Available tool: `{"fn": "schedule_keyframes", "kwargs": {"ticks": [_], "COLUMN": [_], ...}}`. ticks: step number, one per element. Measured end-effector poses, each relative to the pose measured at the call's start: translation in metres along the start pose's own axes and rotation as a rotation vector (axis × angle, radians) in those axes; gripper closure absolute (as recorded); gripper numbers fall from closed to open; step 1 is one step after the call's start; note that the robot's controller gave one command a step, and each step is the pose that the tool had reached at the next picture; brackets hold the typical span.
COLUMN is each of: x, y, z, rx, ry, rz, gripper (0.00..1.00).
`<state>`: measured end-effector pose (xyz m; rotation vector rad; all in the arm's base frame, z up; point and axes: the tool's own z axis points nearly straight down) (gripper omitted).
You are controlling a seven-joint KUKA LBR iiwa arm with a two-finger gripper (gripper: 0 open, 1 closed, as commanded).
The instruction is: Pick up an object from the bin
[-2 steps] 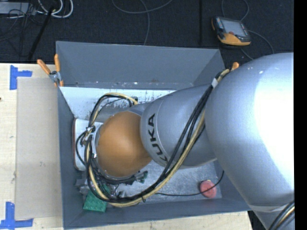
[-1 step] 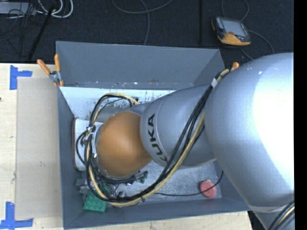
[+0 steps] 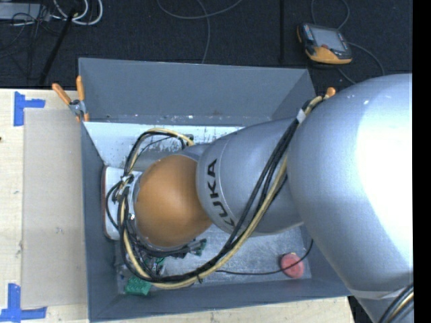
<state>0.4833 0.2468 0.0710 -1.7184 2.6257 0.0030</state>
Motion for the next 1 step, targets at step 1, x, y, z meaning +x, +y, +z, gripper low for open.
{"fn": "schedule_keyframes", "kwargs": {"ticks": [1], "x": [-0.0010], "y": [-0.0003], "z": [-0.0117], "rx": [0.000], "ry": [0.001], "rz": [0.006], "gripper": [1.00]}}
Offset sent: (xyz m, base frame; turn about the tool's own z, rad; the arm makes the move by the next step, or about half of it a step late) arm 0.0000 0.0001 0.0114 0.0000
